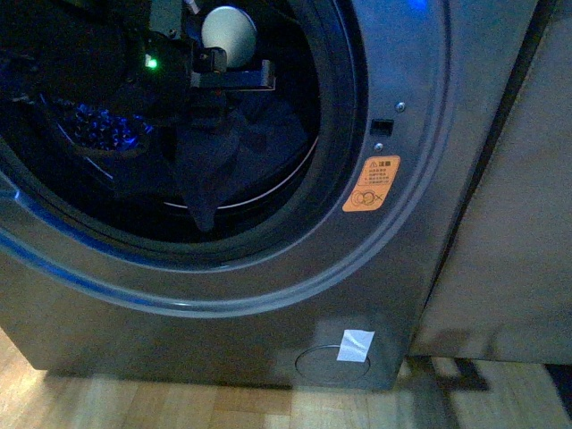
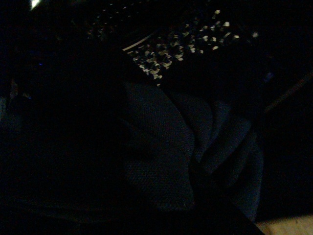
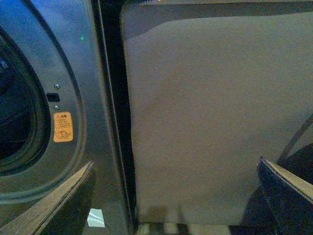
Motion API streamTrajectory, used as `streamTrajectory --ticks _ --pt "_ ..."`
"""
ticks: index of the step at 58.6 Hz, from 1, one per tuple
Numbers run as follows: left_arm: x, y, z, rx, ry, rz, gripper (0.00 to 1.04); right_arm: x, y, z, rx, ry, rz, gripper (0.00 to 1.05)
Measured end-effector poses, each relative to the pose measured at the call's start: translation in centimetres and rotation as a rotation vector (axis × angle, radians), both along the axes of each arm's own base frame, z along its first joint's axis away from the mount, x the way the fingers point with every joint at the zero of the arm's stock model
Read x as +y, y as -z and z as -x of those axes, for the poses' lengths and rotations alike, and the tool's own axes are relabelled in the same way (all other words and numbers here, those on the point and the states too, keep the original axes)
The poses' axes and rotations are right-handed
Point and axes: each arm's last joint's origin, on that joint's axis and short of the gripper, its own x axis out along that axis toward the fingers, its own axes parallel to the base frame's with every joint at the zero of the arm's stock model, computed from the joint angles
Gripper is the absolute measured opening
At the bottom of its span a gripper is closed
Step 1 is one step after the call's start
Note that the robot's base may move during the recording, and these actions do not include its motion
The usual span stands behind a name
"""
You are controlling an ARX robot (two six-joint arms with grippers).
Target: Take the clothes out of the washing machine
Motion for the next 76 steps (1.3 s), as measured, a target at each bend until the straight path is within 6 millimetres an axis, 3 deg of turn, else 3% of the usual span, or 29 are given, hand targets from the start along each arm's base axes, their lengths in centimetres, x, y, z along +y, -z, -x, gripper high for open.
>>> streamTrajectory --ticks 13,34,46,52,62,76 --pt "1.4 -2.0 5.1 -0.052 0.060 0.028 0.06 0.0 0.0 0.0 0.000 0.000 0.000 0.97" --pt "4.0 -9.9 10.4 -0.242 0.117 0.132 0.06 0.0 0.0 0.0 0.000 0.000 0.000 0.97" --pt "2.6 -15.7 12.7 -0.376 0.210 0.164 0.06 0.0 0.0 0.0 0.000 0.000 0.000 0.97" --pt "0.9 -20.0 14.4 -0.473 0.290 0.172 0.06 0.0 0.0 0.0 0.000 0.000 0.000 0.97" --pt "-1.1 -23.7 15.4 -0.544 0.353 0.165 0.06 0.0 0.0 0.0 0.000 0.000 0.000 0.97" --pt "-4.0 -28.2 15.1 -0.591 0.415 0.156 0.06 0.0 0.0 0.0 0.000 0.000 0.000 0.97"
